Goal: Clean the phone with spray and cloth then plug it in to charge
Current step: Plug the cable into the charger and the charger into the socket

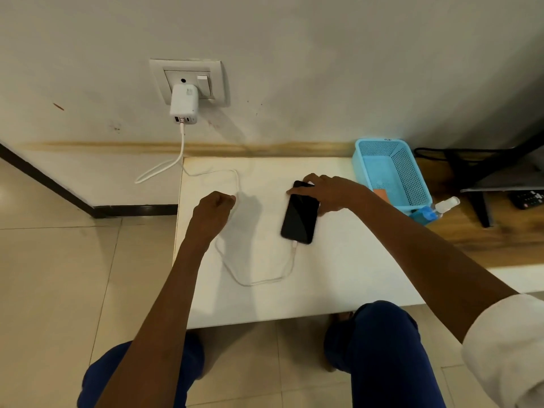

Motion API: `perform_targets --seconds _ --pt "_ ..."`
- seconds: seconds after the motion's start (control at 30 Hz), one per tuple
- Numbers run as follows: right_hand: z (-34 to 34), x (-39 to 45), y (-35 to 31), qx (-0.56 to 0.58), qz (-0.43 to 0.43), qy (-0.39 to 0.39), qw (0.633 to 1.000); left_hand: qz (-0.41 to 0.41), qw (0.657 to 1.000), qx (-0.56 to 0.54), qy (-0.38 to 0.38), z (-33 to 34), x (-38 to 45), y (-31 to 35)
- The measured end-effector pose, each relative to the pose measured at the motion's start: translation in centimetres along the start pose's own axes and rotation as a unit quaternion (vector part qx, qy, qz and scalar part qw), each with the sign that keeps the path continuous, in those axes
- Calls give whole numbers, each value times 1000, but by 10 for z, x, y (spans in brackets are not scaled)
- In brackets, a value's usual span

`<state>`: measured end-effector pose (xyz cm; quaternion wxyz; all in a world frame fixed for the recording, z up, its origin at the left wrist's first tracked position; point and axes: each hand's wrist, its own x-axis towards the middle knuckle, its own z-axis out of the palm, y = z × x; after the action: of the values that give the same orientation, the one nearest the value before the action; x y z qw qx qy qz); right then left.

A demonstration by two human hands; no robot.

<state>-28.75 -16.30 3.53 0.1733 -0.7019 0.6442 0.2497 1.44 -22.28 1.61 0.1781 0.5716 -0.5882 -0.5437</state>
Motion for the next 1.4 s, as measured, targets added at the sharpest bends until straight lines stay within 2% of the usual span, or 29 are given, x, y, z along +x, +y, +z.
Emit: perform_targets --seconds 0.1,0.27,0.67,0.9,1.2,1.3,1.4 --pt "4 -4 2 62 34 -5 997 30 996 78 32 -4 1 -5" --pt "25 -12 -6 130 65 44 988 46 984 161 60 -12 7 -15" --pt "59 -27 -70 221 164 152 949 61 967 238 70 -35 2 -26" --pt "69 -31 -93 262 164 191 932 86 960 265 39 -43 -1 -31" --pt "73 -38 -91 267 146 209 929 94 959 266 -23 -34 -1 -28" --pt "81 -40 -91 276 134 223 925 108 921 365 -87 -28 -4 -29" --pt "86 -42 -81 301 132 205 922 105 877 449 -135 -21 -8 -35"
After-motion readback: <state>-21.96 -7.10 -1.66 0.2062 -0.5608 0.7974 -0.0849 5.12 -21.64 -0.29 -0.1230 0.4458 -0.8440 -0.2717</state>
